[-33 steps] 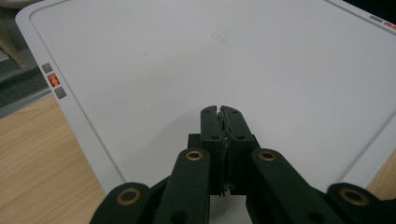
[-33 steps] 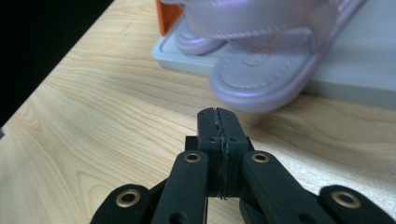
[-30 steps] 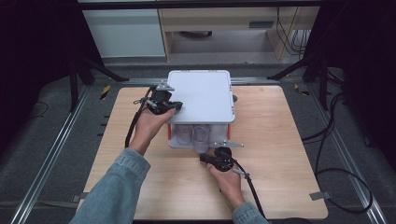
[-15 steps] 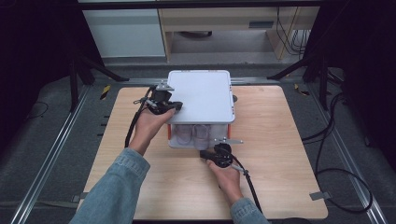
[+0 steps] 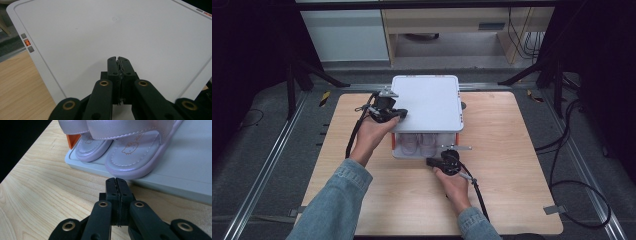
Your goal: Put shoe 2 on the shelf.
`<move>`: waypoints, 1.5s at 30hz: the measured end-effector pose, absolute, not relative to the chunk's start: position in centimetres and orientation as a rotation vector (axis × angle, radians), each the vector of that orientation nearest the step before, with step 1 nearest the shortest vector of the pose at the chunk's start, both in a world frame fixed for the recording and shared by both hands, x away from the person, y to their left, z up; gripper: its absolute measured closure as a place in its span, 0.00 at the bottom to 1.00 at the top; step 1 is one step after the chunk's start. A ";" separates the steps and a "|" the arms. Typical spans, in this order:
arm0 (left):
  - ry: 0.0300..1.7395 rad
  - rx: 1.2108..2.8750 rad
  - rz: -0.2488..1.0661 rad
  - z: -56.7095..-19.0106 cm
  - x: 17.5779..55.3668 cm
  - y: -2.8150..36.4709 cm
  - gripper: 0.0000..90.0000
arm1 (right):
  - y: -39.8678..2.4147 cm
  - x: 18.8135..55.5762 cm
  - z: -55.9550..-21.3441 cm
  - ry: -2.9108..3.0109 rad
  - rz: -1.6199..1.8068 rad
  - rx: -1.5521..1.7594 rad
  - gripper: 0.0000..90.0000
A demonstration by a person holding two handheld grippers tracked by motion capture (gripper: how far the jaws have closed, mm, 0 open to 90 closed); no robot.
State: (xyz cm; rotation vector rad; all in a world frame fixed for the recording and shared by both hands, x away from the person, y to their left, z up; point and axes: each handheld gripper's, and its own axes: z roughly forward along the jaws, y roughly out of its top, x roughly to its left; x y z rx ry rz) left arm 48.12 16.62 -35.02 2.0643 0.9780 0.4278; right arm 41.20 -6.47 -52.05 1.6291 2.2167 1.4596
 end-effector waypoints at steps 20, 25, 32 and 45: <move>0.967 2.065 0.446 -34.9 47.8 16.5 0.89 | -6.6 41.7 -52.0 2.214 1.472 1.653 0.95; 0.943 1.962 0.534 -34.4 46.3 18.3 0.48 | -7.2 40.8 -50.5 2.222 1.448 1.529 0.67; 1.015 1.878 0.663 -35.3 43.4 23.9 0.09 | -9.6 39.4 -48.7 2.211 1.274 1.328 0.31; 1.271 1.967 0.578 -46.6 41.9 30.7 0.05 | -19.4 41.0 -49.1 2.082 1.010 1.358 0.14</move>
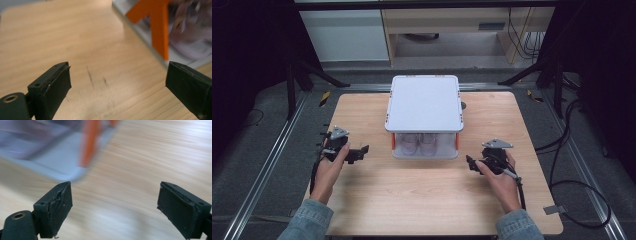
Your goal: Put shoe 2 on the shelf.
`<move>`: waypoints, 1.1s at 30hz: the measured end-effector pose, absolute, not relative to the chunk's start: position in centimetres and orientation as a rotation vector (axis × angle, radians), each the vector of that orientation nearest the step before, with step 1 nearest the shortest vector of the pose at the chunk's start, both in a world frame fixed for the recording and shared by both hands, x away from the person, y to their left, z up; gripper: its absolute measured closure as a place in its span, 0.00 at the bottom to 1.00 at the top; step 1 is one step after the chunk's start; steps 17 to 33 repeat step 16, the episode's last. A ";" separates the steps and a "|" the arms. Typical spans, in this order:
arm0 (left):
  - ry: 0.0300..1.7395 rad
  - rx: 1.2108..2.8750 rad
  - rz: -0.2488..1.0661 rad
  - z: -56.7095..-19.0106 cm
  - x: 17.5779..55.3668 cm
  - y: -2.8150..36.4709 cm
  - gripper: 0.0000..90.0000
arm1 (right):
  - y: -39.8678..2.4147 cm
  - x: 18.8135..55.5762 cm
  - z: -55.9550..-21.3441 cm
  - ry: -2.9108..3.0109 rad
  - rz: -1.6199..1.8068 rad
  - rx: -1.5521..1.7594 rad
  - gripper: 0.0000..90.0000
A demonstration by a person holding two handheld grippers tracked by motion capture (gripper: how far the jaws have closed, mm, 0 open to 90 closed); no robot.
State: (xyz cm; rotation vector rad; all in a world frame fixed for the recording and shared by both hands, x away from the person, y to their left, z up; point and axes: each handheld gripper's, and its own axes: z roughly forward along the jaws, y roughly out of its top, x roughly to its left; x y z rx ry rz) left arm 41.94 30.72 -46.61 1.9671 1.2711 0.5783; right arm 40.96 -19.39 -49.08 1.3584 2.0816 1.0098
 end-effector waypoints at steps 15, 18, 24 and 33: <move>1.304 2.058 0.545 -51.4 41.7 30.9 0.04 | -24.4 43.1 -51.7 1.991 0.881 1.529 0.13; 1.303 2.058 0.547 -51.5 41.6 30.8 0.03 | -24.3 43.1 -51.7 2.000 0.867 1.519 0.12; 1.303 2.058 0.547 -51.5 41.6 30.8 0.03 | -24.3 43.1 -51.7 2.000 0.867 1.519 0.12; 1.303 2.058 0.547 -51.5 41.6 30.8 0.03 | -24.3 43.1 -51.7 2.000 0.867 1.519 0.12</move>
